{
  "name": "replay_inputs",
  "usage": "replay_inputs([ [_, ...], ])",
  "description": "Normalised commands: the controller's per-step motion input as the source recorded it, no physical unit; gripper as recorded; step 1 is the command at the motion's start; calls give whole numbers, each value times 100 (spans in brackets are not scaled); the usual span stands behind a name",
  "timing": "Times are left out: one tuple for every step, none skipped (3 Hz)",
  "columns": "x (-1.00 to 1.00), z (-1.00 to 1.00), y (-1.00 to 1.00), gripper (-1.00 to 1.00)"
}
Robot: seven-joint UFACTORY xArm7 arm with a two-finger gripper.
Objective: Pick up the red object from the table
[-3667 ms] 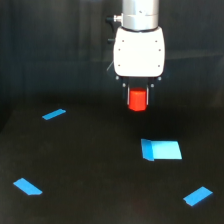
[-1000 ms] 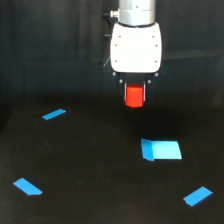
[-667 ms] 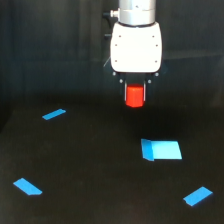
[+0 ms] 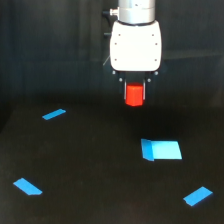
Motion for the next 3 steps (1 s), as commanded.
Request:
replay_inputs([
  [-9, 12, 6, -100],
  [-3, 5, 3, -93],
  [-6, 6, 2, -97],
])
